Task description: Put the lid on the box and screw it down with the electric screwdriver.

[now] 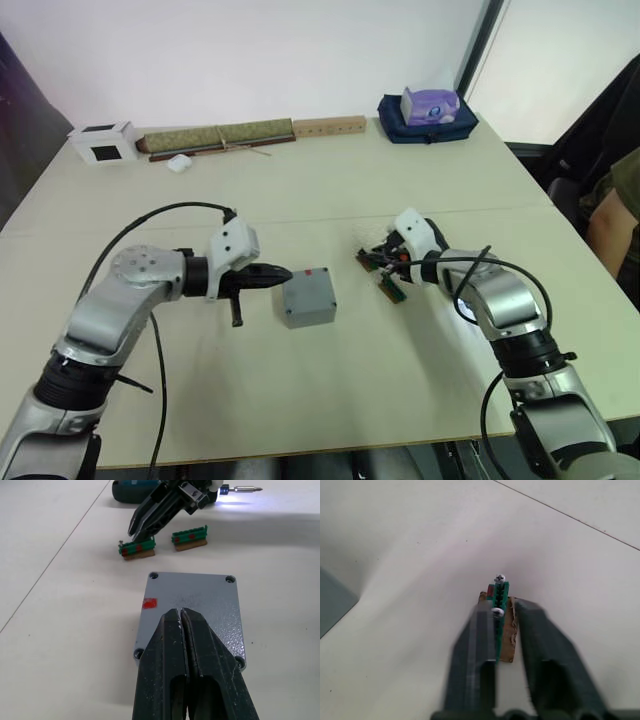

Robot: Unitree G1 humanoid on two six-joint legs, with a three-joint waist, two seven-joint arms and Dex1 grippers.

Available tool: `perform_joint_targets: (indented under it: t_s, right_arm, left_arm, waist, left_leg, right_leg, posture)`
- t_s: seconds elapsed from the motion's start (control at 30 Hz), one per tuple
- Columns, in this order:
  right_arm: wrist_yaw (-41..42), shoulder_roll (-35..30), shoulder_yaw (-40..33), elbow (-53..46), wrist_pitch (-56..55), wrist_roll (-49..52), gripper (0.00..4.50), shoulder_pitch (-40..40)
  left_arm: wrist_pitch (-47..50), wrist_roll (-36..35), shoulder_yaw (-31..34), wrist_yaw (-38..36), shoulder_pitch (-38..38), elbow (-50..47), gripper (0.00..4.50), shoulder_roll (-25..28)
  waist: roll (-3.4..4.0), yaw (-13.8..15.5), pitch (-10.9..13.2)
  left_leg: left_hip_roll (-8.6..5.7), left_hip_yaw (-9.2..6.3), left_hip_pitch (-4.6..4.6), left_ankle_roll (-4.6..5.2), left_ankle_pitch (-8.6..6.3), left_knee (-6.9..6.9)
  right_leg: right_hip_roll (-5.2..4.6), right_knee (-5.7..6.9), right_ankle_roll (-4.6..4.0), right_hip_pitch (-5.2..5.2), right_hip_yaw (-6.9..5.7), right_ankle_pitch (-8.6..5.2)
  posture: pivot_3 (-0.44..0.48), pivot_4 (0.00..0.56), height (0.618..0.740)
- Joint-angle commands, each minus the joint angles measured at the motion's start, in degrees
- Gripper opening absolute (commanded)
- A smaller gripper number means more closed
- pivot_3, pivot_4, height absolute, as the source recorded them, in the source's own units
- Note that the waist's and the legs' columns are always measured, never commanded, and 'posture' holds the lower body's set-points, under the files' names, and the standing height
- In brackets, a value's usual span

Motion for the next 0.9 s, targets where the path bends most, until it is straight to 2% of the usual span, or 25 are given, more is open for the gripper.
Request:
perform_joint_targets:
  t_s: [0.03,0.23,0.5,0.7,0.9]
  right_arm:
    - [0.1,0.0,-0.8,-0.3,0.0,0.1,0.02,-1.6]
    - [0.2,-0.3,-1.9,-2.5,2.4,1.3,0.02,-2.5]
    - [1.9,-2.3,-3.6,-11.3,10.0,5.4,0.02,-5.1]
    - [3.4,-0.2,0.3,-21.4,16.8,10.6,0.02,-7.4]
    - [3.0,0.2,4.4,-21.3,16.8,10.0,0.02,-7.6]
  left_arm:
    - [-2.2,0.1,1.2,-0.9,-0.8,0.5,0.00,0.8]
    - [-3.0,0.0,1.8,-1.0,0.7,0.1,0.00,1.4]
    - [-2.4,-0.6,1.9,-0.1,1.2,-1.0,0.00,1.8]
    - [-1.7,-1.0,2.3,0.3,1.5,-1.5,0.00,2.2]
    - [-0.9,-1.5,2.3,0.7,1.1,-1.9,0.00,2.2]
  waist:
    - [0.00,0.0,0.0]
    - [0.00,0.0,0.0]
    - [0.01,0.0,0.0]
    - [0.01,-0.2,0.0]
    - [0.01,0.2,0.0]
  left_leg:
    - [0.00,0.00,0.00,0.00,0.00,0.00]
    - [0.00,0.00,0.00,0.00,0.00,0.00]
    - [0.00,0.00,0.00,0.00,0.00,0.00]
    - [0.00,-0.02,0.00,0.00,0.00,0.00]
    - [-0.01,-0.04,0.01,0.00,0.00,0.01]
  right_leg:
    - [0.00,0.00,0.00,0.00,0.00,0.00]
    - [0.00,0.00,0.00,0.00,0.00,0.00]
    - [-0.01,0.01,0.00,0.00,0.00,0.00]
    - [0.00,0.01,0.00,0.00,0.00,0.00]
    - [-0.02,0.08,0.00,0.00,-0.01,0.00]
  posture:
    - [0.000,0.150,0.740]
    - [0.000,0.150,0.740]
    - [0.000,0.150,0.740]
    - [0.000,0.150,0.740]
    - [0.000,0.150,0.740]
